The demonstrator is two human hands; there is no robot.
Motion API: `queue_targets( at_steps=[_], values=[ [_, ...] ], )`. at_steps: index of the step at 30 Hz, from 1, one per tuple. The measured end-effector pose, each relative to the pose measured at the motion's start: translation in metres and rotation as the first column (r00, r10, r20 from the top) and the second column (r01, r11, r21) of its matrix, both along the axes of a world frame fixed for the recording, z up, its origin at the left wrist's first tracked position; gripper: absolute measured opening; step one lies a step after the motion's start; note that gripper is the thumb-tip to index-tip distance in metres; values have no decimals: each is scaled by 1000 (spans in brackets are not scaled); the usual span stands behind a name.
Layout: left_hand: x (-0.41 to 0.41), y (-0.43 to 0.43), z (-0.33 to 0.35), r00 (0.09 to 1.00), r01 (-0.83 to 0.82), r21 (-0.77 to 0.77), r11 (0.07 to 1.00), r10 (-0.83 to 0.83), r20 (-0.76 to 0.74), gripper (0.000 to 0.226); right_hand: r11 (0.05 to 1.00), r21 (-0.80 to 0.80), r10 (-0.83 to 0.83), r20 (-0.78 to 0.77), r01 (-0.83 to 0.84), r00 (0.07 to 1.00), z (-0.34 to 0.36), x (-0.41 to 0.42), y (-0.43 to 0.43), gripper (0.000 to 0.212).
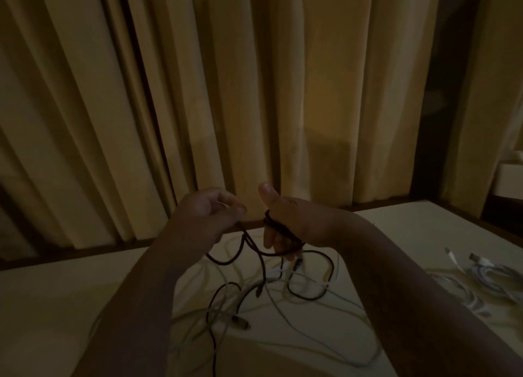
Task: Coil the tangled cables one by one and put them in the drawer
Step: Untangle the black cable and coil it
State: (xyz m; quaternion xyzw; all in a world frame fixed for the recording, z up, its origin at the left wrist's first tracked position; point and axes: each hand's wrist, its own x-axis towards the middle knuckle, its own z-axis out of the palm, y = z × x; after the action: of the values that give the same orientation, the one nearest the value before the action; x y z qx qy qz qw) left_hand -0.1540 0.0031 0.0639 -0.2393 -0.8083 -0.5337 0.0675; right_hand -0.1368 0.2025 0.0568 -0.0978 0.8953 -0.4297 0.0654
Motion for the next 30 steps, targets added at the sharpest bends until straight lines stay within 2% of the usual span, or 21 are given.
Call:
queue_targets(
  at_steps=[2, 5, 7, 9, 11, 13, 15, 17, 19, 21, 22, 24, 27, 30],
  values=[
    [-5, -3, 1, 991, -4, 246, 969, -28, 129, 7, 999, 21, 41, 31, -42, 999, 1, 1, 1, 104],
    [-14, -7, 2, 970, -106, 506, 856, -23, 243, 14, 994, -17, 107, 18, -106, 994, 1, 1, 4, 101],
    [-21, -11, 0, 950, -188, 595, 782, -9, 312, 14, 992, -79, 101, -19, -103, 995, 0, -2, 7, 95],
    [-26, -11, -3, 926, -239, 633, 736, -24, 377, 12, 982, -156, 102, -40, -107, 994, 0, -5, 9, 72],
    [-25, -5, -5, 908, -259, 615, 745, -29, 417, 11, 957, -245, 151, -43, -157, 988, -2, -6, 9, 45],
    [-20, 2, -5, 896, -269, 587, 763, -25, 443, 11, 917, -339, 213, -35, -212, 976, -4, -6, 9, 42],
    [-16, 6, -5, 889, -253, 541, 802, -28, 457, 28, 866, -451, 238, -8, -216, 971, -3, -6, 9, 39],
    [-13, 9, -4, 903, -217, 420, 881, 19, 428, 54, 832, -526, 210, 3, -177, 978, -2, -5, 10, 35],
    [-13, 10, -5, 946, -208, 235, 950, 134, 296, 67, 807, -571, 192, 11, -152, 981, 0, -4, 12, 33],
    [-12, 12, -7, 977, -208, 106, 972, 201, 76, 64, 785, -609, 170, 36, -113, 985, 2, -5, 12, 32],
    [-11, 13, -8, 981, -189, 129, 974, 192, -11, 61, 783, -618, 144, 64, -74, 988, 3, -5, 12, 36],
    [-6, 16, -10, 984, -132, 217, 967, 155, -92, 58, 783, -622, 97, 103, -13, 990, 3, -6, 11, 41],
    [2, 21, -7, 998, 1, 212, 977, 12, -60, 56, 750, -661, 101, 69, -30, 993, 2, -5, 12, 39],
    [7, 28, -7, 989, 127, 239, 963, -140, 38, 32, 729, -683, 117, 58, -46, 991, 0, -5, 14, 34]
  ],
)
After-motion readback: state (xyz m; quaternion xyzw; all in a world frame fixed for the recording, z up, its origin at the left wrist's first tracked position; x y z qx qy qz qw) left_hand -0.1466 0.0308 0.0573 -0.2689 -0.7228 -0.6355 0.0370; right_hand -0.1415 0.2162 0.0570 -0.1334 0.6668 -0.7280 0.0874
